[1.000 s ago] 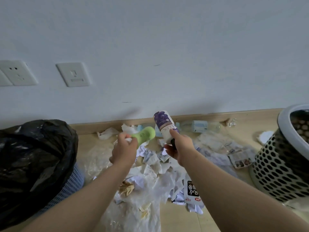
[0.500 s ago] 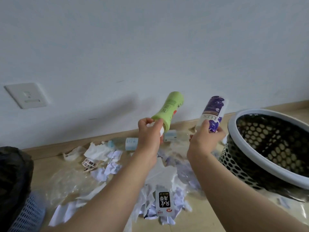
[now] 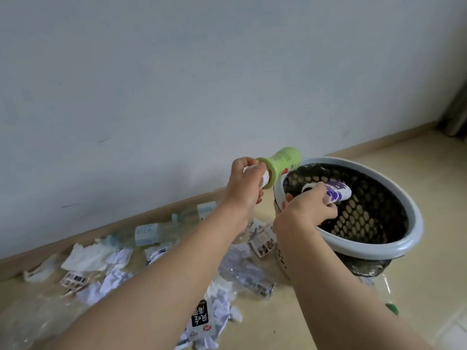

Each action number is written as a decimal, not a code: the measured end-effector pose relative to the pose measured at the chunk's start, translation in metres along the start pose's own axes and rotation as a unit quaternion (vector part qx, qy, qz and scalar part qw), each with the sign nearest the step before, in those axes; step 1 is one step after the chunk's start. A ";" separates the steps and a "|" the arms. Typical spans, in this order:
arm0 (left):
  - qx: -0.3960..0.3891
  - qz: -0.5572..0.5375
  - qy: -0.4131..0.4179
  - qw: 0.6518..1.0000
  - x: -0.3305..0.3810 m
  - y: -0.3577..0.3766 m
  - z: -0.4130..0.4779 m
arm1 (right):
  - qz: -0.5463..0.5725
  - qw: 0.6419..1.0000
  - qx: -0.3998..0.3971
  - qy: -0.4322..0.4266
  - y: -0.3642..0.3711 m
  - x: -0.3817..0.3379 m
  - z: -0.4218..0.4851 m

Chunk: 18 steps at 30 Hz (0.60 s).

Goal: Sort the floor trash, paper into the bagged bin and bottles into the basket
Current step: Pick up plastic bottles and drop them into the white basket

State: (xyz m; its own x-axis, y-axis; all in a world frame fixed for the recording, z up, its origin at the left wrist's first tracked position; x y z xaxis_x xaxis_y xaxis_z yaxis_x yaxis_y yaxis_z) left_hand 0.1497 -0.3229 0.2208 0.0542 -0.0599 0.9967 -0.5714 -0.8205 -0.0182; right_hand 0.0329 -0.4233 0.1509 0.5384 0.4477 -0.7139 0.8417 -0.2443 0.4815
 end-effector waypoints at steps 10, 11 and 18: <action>-0.051 -0.010 0.009 0.999 0.000 0.027 0.001 | -0.005 0.999 -0.029 -0.014 0.006 0.001 -0.002; -0.045 -0.010 0.006 0.999 -0.001 0.024 0.002 | -0.015 0.999 -0.033 -0.021 0.007 0.002 -0.003; 0.008 0.021 -0.028 0.999 -0.021 -0.024 0.005 | -0.110 0.990 -0.084 -0.035 0.018 0.027 -0.025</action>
State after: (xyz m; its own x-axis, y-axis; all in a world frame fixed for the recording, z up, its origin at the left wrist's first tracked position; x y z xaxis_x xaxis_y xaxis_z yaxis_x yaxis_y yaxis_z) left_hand 0.1662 -0.3046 0.1996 0.0762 -0.1258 0.9891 -0.5615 -0.8252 -0.0617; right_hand 0.0614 -0.3937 0.1525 0.3492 0.4121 -0.8416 0.9233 0.0021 0.3842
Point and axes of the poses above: each hand's wrist, its own z-axis towards the middle knuckle, its own y-axis out of the palm, x = y × z, the point moved 10 cm from there along z, towards the middle knuckle, and after that the axes turned 3 degrees about z, right-handed, at the moved point
